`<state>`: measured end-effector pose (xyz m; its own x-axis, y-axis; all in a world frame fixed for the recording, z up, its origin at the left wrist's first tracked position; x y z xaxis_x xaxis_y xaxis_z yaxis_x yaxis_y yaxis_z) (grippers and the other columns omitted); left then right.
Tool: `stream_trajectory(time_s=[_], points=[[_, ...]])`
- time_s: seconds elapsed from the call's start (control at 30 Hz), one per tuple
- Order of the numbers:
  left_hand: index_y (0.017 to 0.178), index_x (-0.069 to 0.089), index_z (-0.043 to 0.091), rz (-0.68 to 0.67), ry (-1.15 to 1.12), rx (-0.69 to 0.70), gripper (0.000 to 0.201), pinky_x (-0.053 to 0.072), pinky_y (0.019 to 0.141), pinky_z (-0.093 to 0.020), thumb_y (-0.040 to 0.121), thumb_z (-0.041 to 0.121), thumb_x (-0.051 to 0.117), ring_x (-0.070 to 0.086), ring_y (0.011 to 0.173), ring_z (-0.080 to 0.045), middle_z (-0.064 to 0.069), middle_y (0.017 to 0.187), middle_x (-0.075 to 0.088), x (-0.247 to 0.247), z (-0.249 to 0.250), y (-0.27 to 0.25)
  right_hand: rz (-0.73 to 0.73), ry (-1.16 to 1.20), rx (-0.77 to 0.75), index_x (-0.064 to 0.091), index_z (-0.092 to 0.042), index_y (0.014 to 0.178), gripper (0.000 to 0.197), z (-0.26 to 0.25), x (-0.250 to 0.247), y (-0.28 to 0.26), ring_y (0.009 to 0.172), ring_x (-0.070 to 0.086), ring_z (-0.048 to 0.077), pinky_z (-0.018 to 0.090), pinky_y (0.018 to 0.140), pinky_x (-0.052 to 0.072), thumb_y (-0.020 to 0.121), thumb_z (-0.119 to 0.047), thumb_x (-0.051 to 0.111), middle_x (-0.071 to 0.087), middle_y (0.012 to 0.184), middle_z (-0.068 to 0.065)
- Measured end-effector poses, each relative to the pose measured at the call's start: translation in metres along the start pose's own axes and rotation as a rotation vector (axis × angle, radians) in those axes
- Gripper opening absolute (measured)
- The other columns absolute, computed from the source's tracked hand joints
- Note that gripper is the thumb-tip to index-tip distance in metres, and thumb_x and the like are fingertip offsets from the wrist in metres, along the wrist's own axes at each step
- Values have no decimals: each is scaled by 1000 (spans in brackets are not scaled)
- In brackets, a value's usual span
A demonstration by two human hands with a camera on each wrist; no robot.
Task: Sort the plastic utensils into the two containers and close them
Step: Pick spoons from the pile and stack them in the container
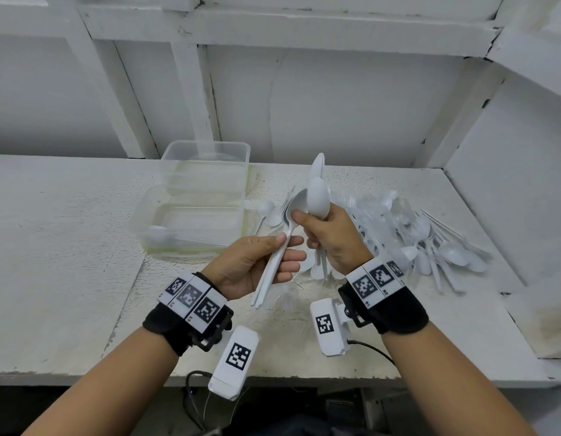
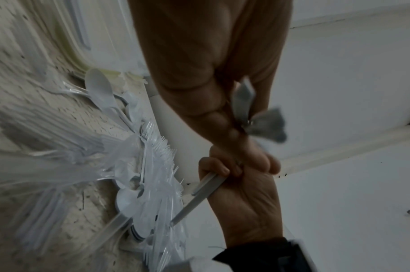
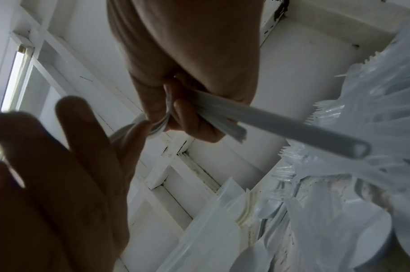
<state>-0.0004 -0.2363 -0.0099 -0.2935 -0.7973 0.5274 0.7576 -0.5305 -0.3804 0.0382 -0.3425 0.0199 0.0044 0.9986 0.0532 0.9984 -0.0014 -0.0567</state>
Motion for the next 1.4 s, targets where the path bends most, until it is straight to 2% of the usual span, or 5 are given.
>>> stream_trajectory(time_s=[0.37,0.53,0.77,1.0,1.4], points=[[91,63,3,110,112,80,13,58,61,-25,86,12,54,70,66,-16,-11,78,72,-12,13,0,-2,-250,-8,31,-22,125,40,-3,6,-6,58,43,8,21,46,36,93,-26,54,48,83,-4],[93,61,-3,250,104,190,14,59,74,-32,88,9,56,71,78,-19,-13,89,71,-22,17,1,41,-251,-63,45,-24,100,6,0,10,-11,57,44,6,20,48,35,96,-23,49,47,71,-8],[89,64,1,317,129,282,13,56,81,-33,91,9,54,70,79,-17,-9,84,71,-18,19,1,145,-394,-166,47,-32,76,23,-4,14,-18,77,53,8,7,61,39,95,-20,50,57,93,4],[88,66,0,350,151,277,16,58,74,-28,92,9,54,68,75,-18,-9,78,68,-27,17,1,77,-182,-63,61,-5,113,23,4,17,-13,87,54,-7,-4,62,39,94,-11,51,48,101,-11],[92,64,-3,353,120,230,13,58,64,-27,90,9,58,70,70,-19,-10,77,70,-33,16,-1,34,-201,-30,63,-15,114,26,-3,18,-12,89,53,-1,8,74,44,98,-16,43,61,105,-2]])
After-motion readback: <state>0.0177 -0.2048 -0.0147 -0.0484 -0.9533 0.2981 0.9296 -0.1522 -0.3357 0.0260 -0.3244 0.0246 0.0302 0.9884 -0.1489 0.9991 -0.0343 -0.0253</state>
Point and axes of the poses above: each hand's wrist, its own y-axis towards the middle knuckle, its own x-axis out of the palm, z = x × y, the point moved 9 cm from there along y, towards the middle knuckle
